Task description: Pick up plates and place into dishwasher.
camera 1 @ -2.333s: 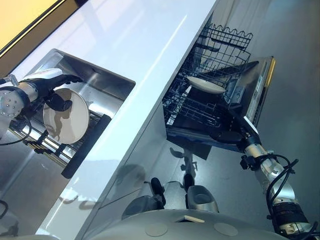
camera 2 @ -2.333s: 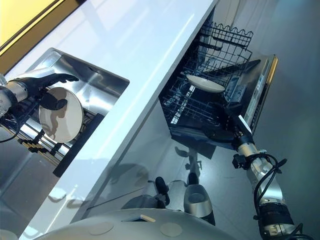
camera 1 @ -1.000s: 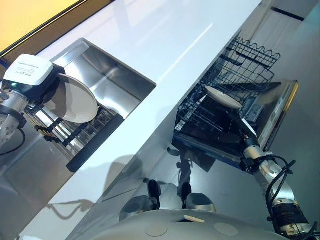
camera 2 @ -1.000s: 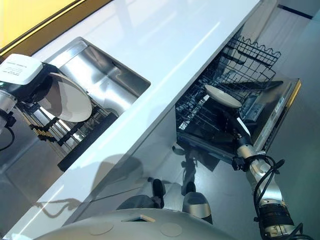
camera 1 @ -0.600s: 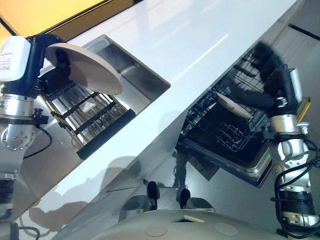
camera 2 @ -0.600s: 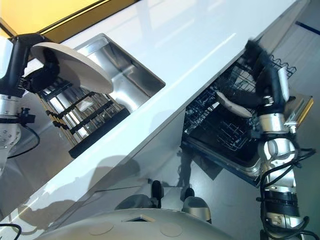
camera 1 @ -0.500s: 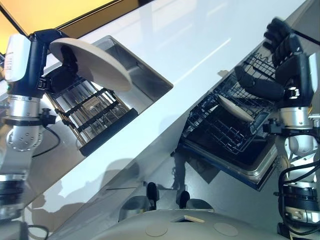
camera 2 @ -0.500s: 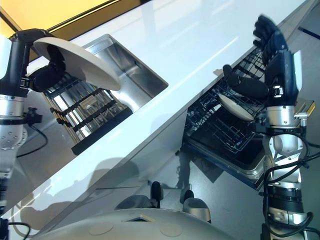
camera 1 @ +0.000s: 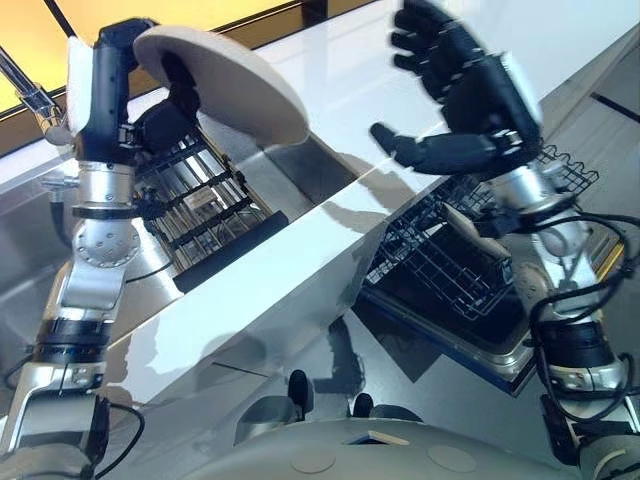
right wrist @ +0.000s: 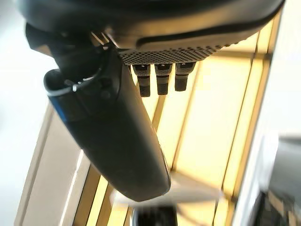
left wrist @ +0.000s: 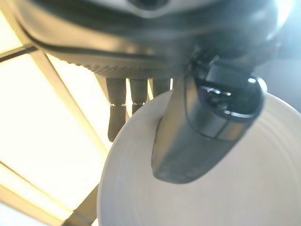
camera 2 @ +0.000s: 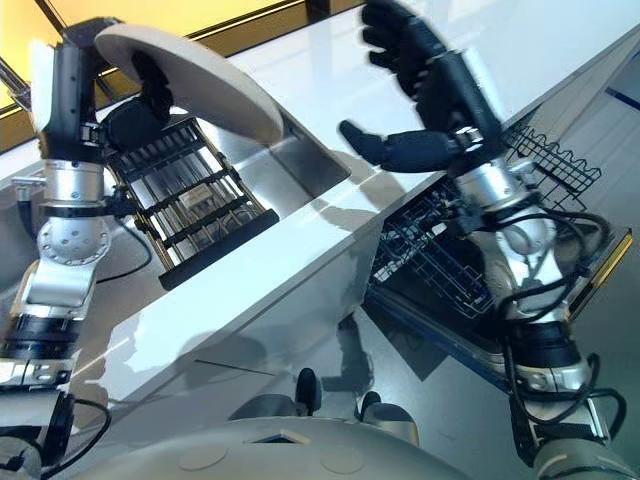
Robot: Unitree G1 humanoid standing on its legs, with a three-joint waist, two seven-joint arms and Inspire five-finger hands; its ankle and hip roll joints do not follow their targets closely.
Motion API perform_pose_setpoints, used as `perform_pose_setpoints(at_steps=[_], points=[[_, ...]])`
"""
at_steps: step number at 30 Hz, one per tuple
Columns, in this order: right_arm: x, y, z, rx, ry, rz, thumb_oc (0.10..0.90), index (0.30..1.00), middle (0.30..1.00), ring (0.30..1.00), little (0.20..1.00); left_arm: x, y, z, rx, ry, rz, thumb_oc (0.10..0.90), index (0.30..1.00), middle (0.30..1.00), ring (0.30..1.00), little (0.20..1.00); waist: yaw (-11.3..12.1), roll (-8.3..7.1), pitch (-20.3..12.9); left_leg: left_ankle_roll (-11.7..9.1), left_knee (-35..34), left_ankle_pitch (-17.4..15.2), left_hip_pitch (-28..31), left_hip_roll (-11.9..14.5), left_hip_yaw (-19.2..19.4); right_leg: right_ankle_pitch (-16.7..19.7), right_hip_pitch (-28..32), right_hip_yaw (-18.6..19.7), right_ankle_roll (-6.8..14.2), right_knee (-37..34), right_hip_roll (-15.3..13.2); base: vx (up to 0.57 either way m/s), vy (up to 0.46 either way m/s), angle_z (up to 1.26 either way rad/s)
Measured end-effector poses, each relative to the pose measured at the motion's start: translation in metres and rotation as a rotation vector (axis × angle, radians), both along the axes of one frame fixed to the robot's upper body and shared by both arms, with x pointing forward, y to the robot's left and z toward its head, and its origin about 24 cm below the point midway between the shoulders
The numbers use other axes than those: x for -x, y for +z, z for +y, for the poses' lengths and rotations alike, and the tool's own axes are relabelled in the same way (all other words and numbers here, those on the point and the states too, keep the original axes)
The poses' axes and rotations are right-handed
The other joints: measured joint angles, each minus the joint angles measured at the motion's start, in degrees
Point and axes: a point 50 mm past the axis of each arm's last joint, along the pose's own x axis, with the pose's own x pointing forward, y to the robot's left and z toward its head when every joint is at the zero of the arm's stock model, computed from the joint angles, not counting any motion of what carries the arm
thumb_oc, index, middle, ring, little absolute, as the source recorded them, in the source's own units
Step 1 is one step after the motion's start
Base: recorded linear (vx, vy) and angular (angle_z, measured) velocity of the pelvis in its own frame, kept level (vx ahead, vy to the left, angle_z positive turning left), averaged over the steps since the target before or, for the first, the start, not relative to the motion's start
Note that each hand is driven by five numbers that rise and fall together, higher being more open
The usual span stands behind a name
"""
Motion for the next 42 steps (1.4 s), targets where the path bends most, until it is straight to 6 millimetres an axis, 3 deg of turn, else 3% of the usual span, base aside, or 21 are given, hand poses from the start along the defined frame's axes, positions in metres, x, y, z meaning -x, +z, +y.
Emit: perform_pose_setpoints(at_steps=[6,11,21,22,23,24,34,35,36,37,38,42], points=[[-0.005,-0.006,0.023,-0.038,0.047,0.064,0.800,0.900,0.900,0.900,0.900,-0.008,0.003,-0.021,0.076,-0.002,-0.084,0.100,0.300,0.300,0.300,0.200,-0.2,-0.01,0.0,0.0,0.0,0.0,0.2,0.0,0.2,0.0,0.1,0.3,0.0,0.0,0.0,0.00,-0.004,-0.01],[-0.007,-0.005,0.040,-0.072,0.078,0.077,0.800,0.900,0.900,0.900,0.900,-0.014,-0.005,-0.033,0.105,-0.014,-0.057,0.100,0.300,0.300,0.300,0.200,-0.6,-0.01,0.0,0.0,0.0,0.0,0.8,0.1,0.8,0.0,0.5,0.5,0.0,0.0,0.0,0.00,-0.004,-0.04],[-0.009,-0.010,0.051,-0.187,0.021,0.118,0.800,0.900,0.900,0.900,0.900,-0.018,-0.024,-0.065,0.161,-0.115,0.022,0.100,0.300,0.300,0.300,0.200,-0.6,-0.02,0.0,0.0,0.0,-0.1,1.2,0.1,1.3,0.1,0.8,1.0,-0.1,0.0,0.0,0.00,0.000,0.00],[-0.009,-0.010,0.051,-0.193,0.014,0.120,0.742,0.851,0.851,0.851,0.842,-0.018,-0.025,-0.068,0.164,-0.126,0.029,0.100,0.300,0.300,0.300,0.200,-0.6,-0.02,0.0,0.0,0.0,-0.1,1.2,0.1,1.3,0.1,0.8,1.2,-0.1,0.0,0.0,0.00,0.000,0.00],[-0.009,-0.010,0.051,-0.201,0.004,0.122,0.160,0.352,0.352,0.352,0.260,-0.018,-0.026,-0.070,0.167,-0.138,0.037,0.100,0.300,0.300,0.300,0.200,-0.6,-0.02,0.0,0.0,0.0,-0.1,1.2,0.1,1.4,0.1,0.8,1.3,-0.1,0.0,0.0,0.00,-0.003,-0.04],[-0.010,-0.010,0.050,-0.209,-0.011,0.123,0.100,0.300,0.300,0.300,0.200,-0.018,-0.027,-0.072,0.172,-0.156,0.052,0.100,0.300,0.300,0.300,0.200,-0.6,-0.02,0.0,0.0,0.0,-0.1,1.2,0.2,1.4,0.1,0.8,1.4,-0.1,0.0,0.0,0.00,-0.002,-0.04],[-0.007,-0.017,0.039,-0.188,-0.133,0.062,0.100,0.300,0.300,0.300,0.200,-0.014,-0.040,-0.088,0.184,-0.297,0.163,0.100,0.300,0.300,0.300,0.200,-1.2,-0.03,0.0,0.1,0.0,-0.2,1.3,0.3,2.7,0.2,0.7,1.9,-0.2,0.0,0.1,0.00,-0.001,-0.02],[-0.006,-0.018,0.037,-0.186,-0.143,0.056,0.100,0.300,0.300,0.300,0.200,-0.010,-0.042,-0.088,0.187,-0.313,0.178,0.127,0.324,0.324,0.324,0.227,-1.5,-0.03,0.0,0.1,0.0,-0.2,1.3,0.3,2.7,0.2,0.6,1.9,-0.2,0.0,0.0,0.00,0.000,0.00],[-0.005,-0.020,0.036,-0.181,-0.153,0.051,0.100,0.300,0.300,0.300,0.200,-0.009,-0.045,-0.088,0.192,-0.321,0.194,0.204,0.389,0.389,0.389,0.304,-1.6,-0.04,0.0,0.2,0.0,-0.2,1.3,0.3,2.8,0.2,0.6,2.0,-0.2,0.0,0.0,0.00,-0.021,-0.03],[-0.004,-0.021,0.034,-0.174,-0.161,0.047,0.100,0.300,0.300,0.300,0.200,-0.008,-0.047,-0.088,0.191,-0.333,0.209,0.564,0.698,0.698,0.698,0.664,-1.9,-0.04,0.0,0.2,0.0,-0.3,1.3,0.3,2.8,0.2,0.6,2.1,-0.2,0.0,0.0,0.00,-0.022,-0.03],[-0.002,-0.023,0.032,-0.165,-0.163,0.046,0.100,0.300,0.300,0.300,0.200,-0.006,-0.049,-0.088,0.189,-0.346,0.221,0.800,0.900,0.900,0.900,0.900,-1.9,-0.05,0.0,0.2,0.0,-0.3,1.3,0.3,2.9,0.2,0.6,2.1,-0.2,0.0,0.0,-0.01,-0.029,-0.07],[0.004,-0.032,0.022,-0.148,-0.175,0.060,0.100,0.300,0.300,0.300,0.200,0.004,-0.058,-0.083,0.146,-0.378,0.278,0.800,0.900,0.900,0.900,0.900,-2.0,-0.10,0.0,0.1,-0.1,-0.8,1.6,0.6,4.1,0.2,0.4,3.4,-0.2,0.0,0.2,0.00,-0.025,-0.15]])
